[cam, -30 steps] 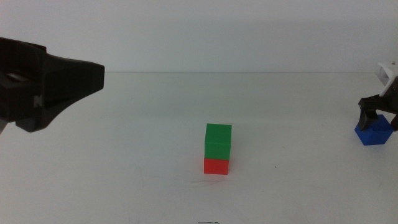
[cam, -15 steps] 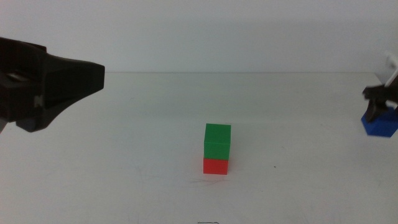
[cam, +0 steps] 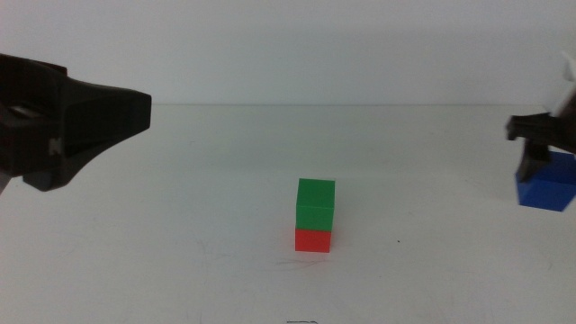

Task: Stack red cubes first, then green, then blue cubes in a specific spot.

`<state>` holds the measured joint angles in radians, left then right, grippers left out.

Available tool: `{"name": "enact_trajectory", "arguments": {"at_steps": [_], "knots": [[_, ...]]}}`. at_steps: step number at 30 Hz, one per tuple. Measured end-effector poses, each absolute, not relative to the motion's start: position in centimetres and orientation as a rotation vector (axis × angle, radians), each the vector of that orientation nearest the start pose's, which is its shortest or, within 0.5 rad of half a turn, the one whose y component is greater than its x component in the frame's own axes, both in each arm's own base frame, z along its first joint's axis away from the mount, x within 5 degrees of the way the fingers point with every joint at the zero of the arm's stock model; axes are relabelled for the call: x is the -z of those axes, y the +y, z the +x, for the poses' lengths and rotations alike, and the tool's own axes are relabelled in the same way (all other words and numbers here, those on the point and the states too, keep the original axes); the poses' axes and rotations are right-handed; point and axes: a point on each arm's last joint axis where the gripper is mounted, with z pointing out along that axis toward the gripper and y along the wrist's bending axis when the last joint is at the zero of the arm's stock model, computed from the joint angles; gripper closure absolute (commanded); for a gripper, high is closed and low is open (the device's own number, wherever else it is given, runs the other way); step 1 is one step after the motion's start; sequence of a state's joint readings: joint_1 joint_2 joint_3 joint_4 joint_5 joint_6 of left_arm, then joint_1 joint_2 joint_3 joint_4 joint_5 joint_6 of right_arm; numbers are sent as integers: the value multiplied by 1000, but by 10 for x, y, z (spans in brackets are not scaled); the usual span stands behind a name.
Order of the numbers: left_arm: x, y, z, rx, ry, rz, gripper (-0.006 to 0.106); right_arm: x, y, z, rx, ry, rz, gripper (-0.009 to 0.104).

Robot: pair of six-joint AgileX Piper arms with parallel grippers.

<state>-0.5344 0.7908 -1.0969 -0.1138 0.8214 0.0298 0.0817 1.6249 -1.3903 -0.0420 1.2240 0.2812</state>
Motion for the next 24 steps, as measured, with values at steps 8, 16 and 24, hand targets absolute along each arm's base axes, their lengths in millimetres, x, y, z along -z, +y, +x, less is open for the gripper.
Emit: {"name": "enact_trajectory", "arguments": {"at_steps": [8, 16, 24], "knots": [[-430, -75, 112, 455, 1950, 540, 7, -301, 101, 308, -29, 2925, 167, 96], [-430, -75, 112, 455, 1950, 540, 7, -313, 176, 334, -112, 2853, 30, 96], [-430, -75, 112, 455, 1950, 540, 7, -305, 240, 343, -189, 2831, -34, 96]]}}
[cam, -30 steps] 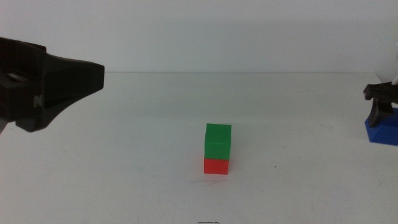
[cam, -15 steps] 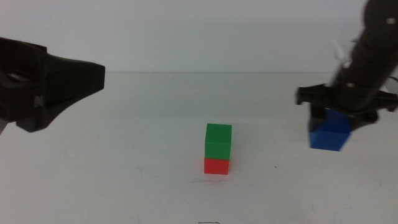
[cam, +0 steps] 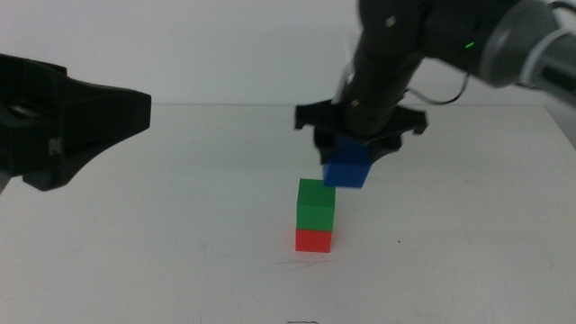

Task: Stack red cubes first, then green, then blue cubes in a specific spot.

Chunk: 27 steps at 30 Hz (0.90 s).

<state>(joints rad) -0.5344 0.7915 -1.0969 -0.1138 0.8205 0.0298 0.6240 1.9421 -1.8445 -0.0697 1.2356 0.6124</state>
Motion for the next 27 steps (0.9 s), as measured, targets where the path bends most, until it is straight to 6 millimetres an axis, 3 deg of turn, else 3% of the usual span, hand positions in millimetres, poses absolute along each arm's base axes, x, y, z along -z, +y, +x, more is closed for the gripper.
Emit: {"name": "enact_trajectory", "arguments": {"at_steps": [5, 10, 20, 27], "knots": [[-430, -75, 112, 455, 1950, 540, 7, -293, 257, 338, -189, 2861, 1, 96], [-430, -75, 112, 455, 1950, 540, 7, -285, 262, 339, -184, 2880, 66, 96], [-430, -75, 112, 455, 1950, 540, 7, -295, 266, 345, -226, 2837, 112, 96], [-430, -75, 112, 455, 1950, 540, 7, -282, 276, 347, -218, 2861, 102, 96]]}}
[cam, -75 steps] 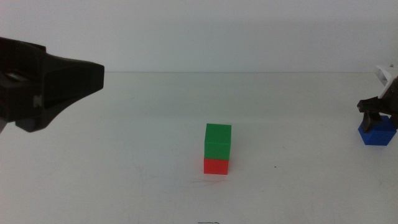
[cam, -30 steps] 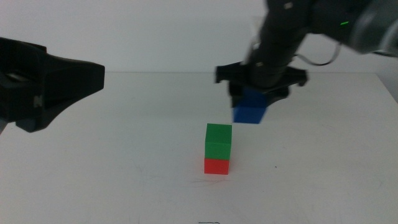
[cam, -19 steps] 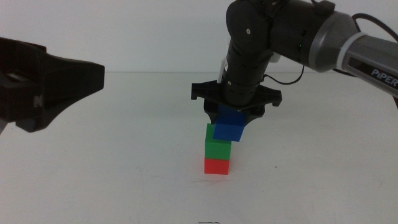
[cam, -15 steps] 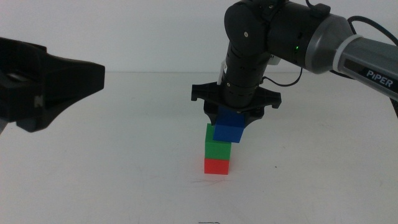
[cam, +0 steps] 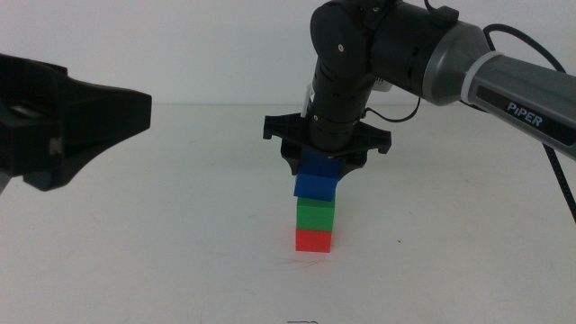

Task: Stack red cubes first, then green, then blue cubes in a specific spot.

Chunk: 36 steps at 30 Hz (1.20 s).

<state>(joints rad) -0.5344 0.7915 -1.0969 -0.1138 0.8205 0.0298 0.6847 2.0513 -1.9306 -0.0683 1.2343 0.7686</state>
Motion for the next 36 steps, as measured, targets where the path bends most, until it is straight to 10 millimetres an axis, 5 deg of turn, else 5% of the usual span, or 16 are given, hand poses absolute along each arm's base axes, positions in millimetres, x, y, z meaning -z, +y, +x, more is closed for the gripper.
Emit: {"name": "enact_trajectory", "arguments": {"at_steps": [15, 17, 28, 36], "knots": [[-430, -75, 112, 455, 1950, 540, 7, -278, 277, 350, -192, 2854, 93, 94], [-430, -75, 112, 455, 1950, 540, 7, -278, 278, 350, -192, 2851, 91, 47], [-430, -75, 112, 455, 1950, 540, 7, -269, 279, 352, -160, 2866, 42, 39], [-430, -75, 112, 455, 1950, 540, 7, -281, 276, 349, -175, 2841, 20, 19]]}}
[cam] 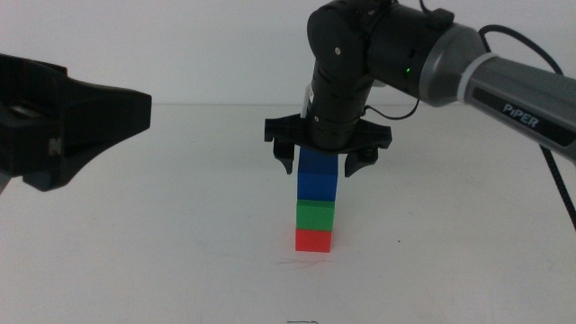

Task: Stack red cubes first, then green, then blue cubes in a specific spot.

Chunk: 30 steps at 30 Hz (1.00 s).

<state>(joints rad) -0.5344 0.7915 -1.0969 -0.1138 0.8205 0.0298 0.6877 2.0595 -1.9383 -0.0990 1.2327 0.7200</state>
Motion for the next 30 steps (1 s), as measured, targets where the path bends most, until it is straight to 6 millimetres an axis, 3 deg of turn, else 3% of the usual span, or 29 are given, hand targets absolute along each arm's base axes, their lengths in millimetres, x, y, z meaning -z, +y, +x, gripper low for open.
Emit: {"name": "enact_trajectory", "arguments": {"at_steps": [7, 16, 22, 27, 30], "knots": [[-430, -75, 112, 455, 1950, 540, 7, -301, 274, 347, -210, 2797, -25, 7], [-430, -75, 112, 455, 1950, 540, 7, -359, 260, 337, -304, 2659, -54, 6], [-430, -75, 112, 455, 1950, 540, 7, -416, 217, 323, -276, 2496, -53, 6], [-430, -75, 112, 455, 1950, 540, 7, -472, 157, 297, -214, 2334, -61, 6], [-430, -75, 112, 455, 1950, 540, 7, -488, 114, 277, -170, 2275, -11, 6]]}}
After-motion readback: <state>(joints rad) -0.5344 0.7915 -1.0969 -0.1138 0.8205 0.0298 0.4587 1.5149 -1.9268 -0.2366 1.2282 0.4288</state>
